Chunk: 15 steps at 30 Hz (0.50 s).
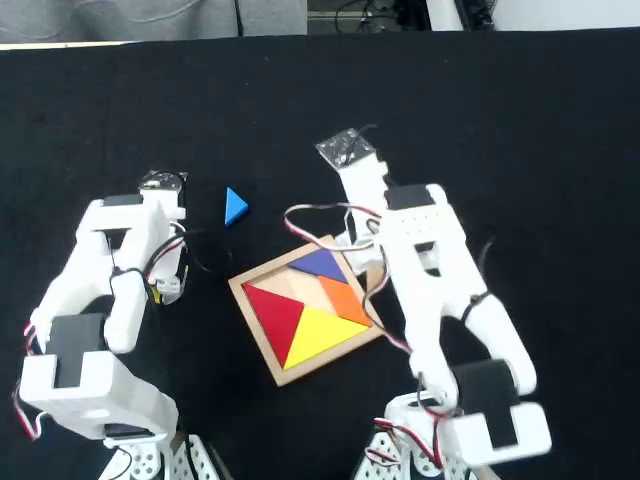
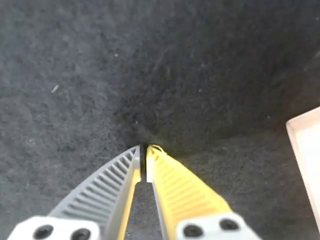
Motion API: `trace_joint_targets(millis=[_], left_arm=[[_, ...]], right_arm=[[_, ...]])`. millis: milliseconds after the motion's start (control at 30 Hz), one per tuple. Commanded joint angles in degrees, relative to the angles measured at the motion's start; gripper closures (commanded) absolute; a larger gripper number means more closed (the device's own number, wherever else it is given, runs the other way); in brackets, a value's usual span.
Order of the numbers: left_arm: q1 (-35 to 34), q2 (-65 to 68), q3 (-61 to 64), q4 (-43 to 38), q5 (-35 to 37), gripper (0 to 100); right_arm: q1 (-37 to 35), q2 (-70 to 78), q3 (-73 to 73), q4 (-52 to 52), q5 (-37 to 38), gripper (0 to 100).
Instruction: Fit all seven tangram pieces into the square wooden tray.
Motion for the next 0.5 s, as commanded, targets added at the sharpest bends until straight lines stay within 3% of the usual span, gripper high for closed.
trace_joint_targets(millis=[0, 167, 333, 467], left_arm=[[-3.6, 2.5, -0.5, 1.6, 0.3, 97], [-6.7, -1.6, 1.6, -2.0, 6.6, 97], [-12.5, -14.9, 12.2, -9.9, 8.5, 97], [-19.0, -25.8, 20.5, -15.6, 8.2, 97]], right_arm=[[-1.1, 3.4, -5.1, -0.6, -0.5, 98.7], [-6.0, 4.0, -9.0, -1.7, 0.7, 97.8], [-13.1, 4.5, -10.4, -2.8, 18.3, 79.8], [-19.1, 4.5, -11.0, -3.1, 27.8, 78.3]])
